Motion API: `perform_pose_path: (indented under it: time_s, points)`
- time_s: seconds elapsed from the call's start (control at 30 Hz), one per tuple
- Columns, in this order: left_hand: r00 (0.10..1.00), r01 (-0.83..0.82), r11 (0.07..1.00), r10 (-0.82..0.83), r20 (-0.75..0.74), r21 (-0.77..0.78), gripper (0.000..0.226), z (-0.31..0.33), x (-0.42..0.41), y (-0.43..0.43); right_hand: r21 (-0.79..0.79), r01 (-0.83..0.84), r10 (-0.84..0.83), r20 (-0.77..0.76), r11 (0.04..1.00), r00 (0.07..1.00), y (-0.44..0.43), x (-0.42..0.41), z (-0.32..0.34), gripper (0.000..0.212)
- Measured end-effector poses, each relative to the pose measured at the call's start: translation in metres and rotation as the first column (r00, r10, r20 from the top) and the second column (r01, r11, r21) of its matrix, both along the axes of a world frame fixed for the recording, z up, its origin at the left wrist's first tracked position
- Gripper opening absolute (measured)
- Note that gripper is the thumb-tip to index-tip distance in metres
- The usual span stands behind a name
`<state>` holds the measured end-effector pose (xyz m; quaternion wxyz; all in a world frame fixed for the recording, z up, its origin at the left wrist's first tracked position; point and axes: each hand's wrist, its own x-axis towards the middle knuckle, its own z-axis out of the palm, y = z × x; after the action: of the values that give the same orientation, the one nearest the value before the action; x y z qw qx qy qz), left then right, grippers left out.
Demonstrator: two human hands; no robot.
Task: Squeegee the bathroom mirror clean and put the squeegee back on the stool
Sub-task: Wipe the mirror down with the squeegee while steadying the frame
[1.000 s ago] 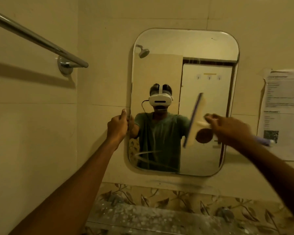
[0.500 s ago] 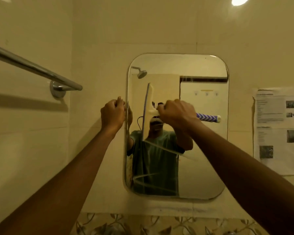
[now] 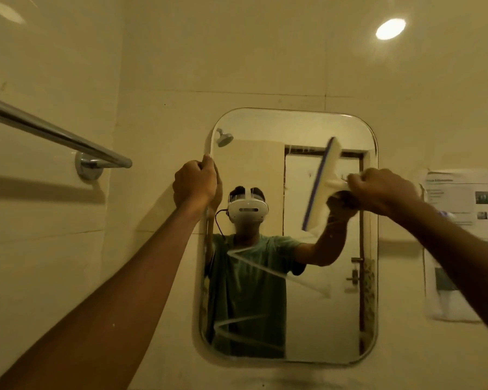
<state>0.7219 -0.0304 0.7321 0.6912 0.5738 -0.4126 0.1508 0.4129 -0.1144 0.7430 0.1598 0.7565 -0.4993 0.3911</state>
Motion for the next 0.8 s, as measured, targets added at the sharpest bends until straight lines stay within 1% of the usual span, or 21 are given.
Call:
perform_pose_path:
  time_s: [0.07, 0.13, 0.17, 0.2, 0.27, 0.3, 0.37, 0.4, 0.47, 0.53, 0.6, 0.63, 0.7, 0.73, 0.8]
  points:
    - [1.0, -0.019, 0.999, 0.019, -0.007, 0.033, 0.047, 0.003, 0.001, -0.002, -0.067, -0.071, 0.063, -0.118, 0.995, 0.991, 0.013, 0.035, 0.013, 0.038]
    - [1.0, -0.018, 0.998, 0.019, -0.022, 0.055, 0.052, 0.007, 0.004, -0.003, -0.1, -0.16, 0.133, -0.238, 0.982, 0.962, 0.031, 0.083, 0.027, 0.037]
    - [0.999, -0.011, 0.998, 0.013, -0.031, 0.057, 0.056, 0.007, 0.005, -0.003, -0.121, -0.185, 0.142, -0.299, 0.975, 0.944, 0.039, 0.107, 0.032, 0.037]
    - [0.999, -0.008, 0.998, 0.011, -0.043, 0.058, 0.06, 0.008, 0.006, -0.003, -0.149, -0.203, 0.145, -0.331, 0.968, 0.932, 0.044, 0.128, 0.037, 0.037]
    - [0.996, 0.025, 0.998, -0.021, -0.086, 0.054, 0.063, 0.009, 0.004, -0.002, -0.187, -0.234, 0.158, -0.349, 0.954, 0.924, 0.047, 0.15, 0.043, 0.036]
    - [0.995, 0.043, 0.998, -0.038, -0.097, 0.048, 0.064, 0.01, 0.003, -0.001, -0.198, -0.233, 0.151, -0.357, 0.952, 0.922, 0.047, 0.149, 0.044, 0.034]
    - [0.996, 0.056, 0.997, -0.052, -0.072, 0.057, 0.059, 0.011, 0.002, 0.001, -0.188, -0.224, 0.142, -0.369, 0.956, 0.918, 0.045, 0.124, 0.042, 0.027]
    - [0.997, 0.052, 0.997, -0.049, -0.054, 0.054, 0.056, 0.01, 0.002, 0.001, -0.17, -0.195, 0.127, -0.348, 0.966, 0.929, 0.042, 0.104, 0.042, 0.026]
    - [0.995, 0.086, 0.995, -0.083, -0.055, 0.047, 0.059, 0.011, 0.004, 0.001, -0.138, -0.086, 0.049, -0.252, 0.987, 0.967, 0.026, 0.055, 0.043, 0.033]
    - [0.992, 0.107, 0.993, -0.103, -0.075, 0.041, 0.065, 0.011, 0.006, -0.001, -0.045, 0.007, -0.01, -0.08, 0.999, 0.997, 0.014, 0.005, 0.044, 0.037]
    - [0.993, 0.096, 0.995, -0.093, -0.071, 0.032, 0.066, 0.01, 0.006, -0.003, 0.02, 0.076, -0.077, 0.075, 0.997, 0.994, 0.007, -0.025, 0.047, 0.042]
    - [0.994, 0.089, 0.996, -0.087, -0.065, 0.028, 0.065, 0.01, 0.004, -0.003, 0.02, 0.093, -0.095, 0.102, 0.995, 0.99, 0.005, -0.029, 0.052, 0.044]
    - [0.995, 0.083, 0.996, -0.082, -0.05, 0.025, 0.064, 0.009, 0.003, -0.003, -0.003, 0.068, -0.067, 0.09, 0.998, 0.994, 0.007, -0.017, 0.063, 0.041]
    - [0.995, 0.088, 0.996, -0.086, -0.046, 0.022, 0.065, 0.009, 0.003, -0.004, -0.02, 0.041, -0.04, 0.062, 0.999, 0.997, 0.01, -0.003, 0.069, 0.038]
    - [0.994, 0.101, 0.995, -0.101, -0.043, 0.0, 0.069, 0.006, 0.005, -0.003, -0.038, -0.068, 0.068, 0.01, 0.997, 0.998, 0.018, 0.039, 0.08, 0.034]
